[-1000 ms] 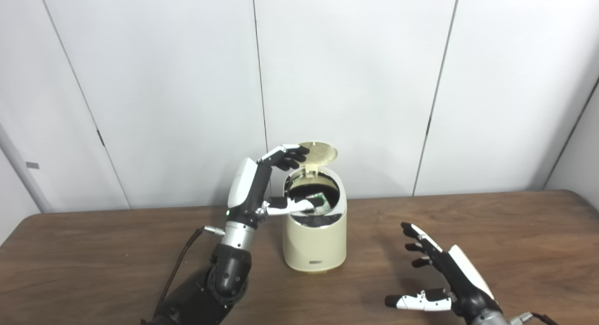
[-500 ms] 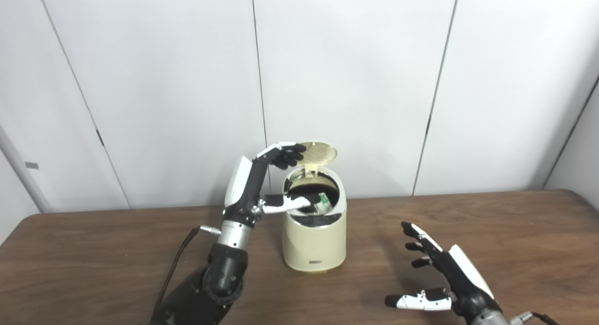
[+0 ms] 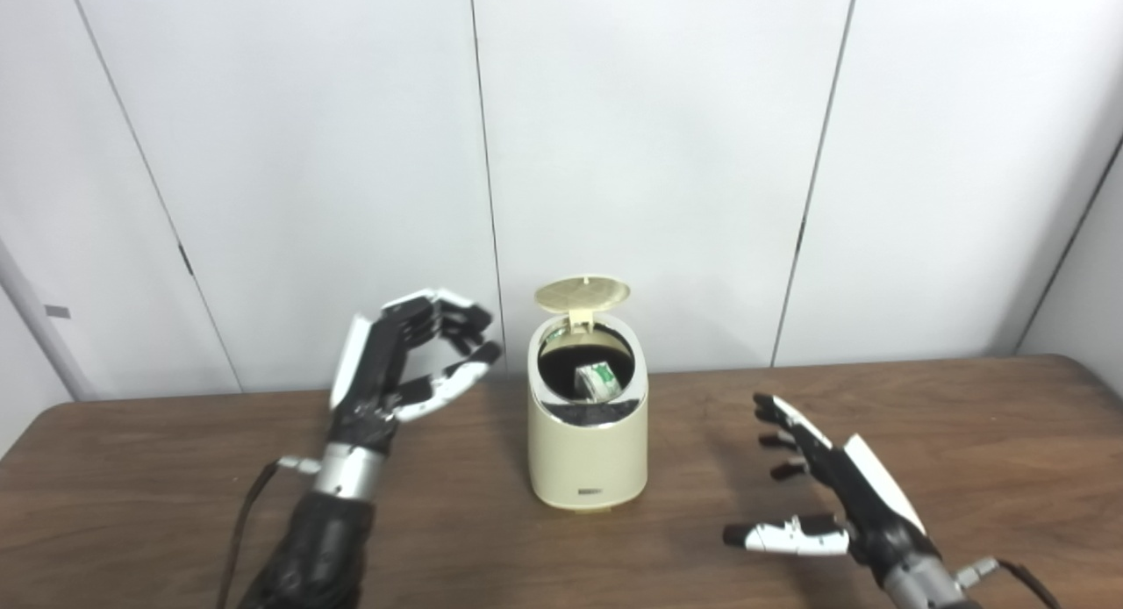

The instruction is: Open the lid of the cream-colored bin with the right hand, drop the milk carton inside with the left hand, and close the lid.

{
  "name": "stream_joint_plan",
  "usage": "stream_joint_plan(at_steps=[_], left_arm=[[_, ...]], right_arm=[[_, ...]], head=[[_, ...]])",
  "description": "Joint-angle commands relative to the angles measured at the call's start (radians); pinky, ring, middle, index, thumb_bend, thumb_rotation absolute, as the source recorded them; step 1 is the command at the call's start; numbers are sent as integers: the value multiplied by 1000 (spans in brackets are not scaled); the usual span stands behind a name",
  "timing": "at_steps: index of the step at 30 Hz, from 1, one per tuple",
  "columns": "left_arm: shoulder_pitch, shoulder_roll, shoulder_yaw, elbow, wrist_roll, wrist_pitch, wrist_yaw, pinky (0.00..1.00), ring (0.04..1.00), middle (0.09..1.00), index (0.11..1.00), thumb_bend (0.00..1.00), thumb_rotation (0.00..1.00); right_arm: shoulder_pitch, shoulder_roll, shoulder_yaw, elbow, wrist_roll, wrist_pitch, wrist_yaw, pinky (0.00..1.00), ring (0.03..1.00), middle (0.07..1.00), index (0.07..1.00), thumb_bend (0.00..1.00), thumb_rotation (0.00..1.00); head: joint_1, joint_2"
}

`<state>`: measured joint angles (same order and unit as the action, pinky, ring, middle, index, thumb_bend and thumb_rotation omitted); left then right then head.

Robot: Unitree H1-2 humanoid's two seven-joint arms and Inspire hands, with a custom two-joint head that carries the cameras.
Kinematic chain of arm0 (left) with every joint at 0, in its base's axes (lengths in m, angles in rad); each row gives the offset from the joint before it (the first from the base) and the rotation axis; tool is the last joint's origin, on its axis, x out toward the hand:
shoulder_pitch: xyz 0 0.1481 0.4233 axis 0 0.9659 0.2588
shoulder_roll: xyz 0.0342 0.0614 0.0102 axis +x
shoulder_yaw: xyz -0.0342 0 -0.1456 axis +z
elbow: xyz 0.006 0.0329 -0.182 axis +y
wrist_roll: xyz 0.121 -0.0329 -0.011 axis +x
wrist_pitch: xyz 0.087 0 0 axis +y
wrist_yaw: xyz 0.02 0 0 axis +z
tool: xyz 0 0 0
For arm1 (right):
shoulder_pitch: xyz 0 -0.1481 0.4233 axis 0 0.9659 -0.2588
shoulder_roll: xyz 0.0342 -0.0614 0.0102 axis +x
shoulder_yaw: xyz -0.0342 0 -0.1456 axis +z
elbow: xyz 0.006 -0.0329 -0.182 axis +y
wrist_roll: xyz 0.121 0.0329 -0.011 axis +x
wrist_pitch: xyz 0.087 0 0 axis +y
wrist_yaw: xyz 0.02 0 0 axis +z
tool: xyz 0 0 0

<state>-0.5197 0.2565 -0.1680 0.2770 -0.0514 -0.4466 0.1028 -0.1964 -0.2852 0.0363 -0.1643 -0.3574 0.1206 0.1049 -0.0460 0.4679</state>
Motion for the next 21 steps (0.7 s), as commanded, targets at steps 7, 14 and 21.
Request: stream_joint_plan(at_steps=[7,14,21], left_arm=[[74,2,109,-105,-2,35,-88,551,643,718,716,632,157],[179,-11,148,-147,-12,97,-134,566,687,752,773,665,204],[278,-50,152,-144,-33,108,-175,564,690,763,783,632,147]], right_arm=[[-110,-20,10,-47,-27,22,14,760,853,910,920,808,360],[-186,-22,27,-55,-50,51,35,743,843,921,900,800,373],[-273,-26,47,-32,-50,57,68,718,852,946,908,759,374]], head=[[3,1],[9,0],[11,-3]])
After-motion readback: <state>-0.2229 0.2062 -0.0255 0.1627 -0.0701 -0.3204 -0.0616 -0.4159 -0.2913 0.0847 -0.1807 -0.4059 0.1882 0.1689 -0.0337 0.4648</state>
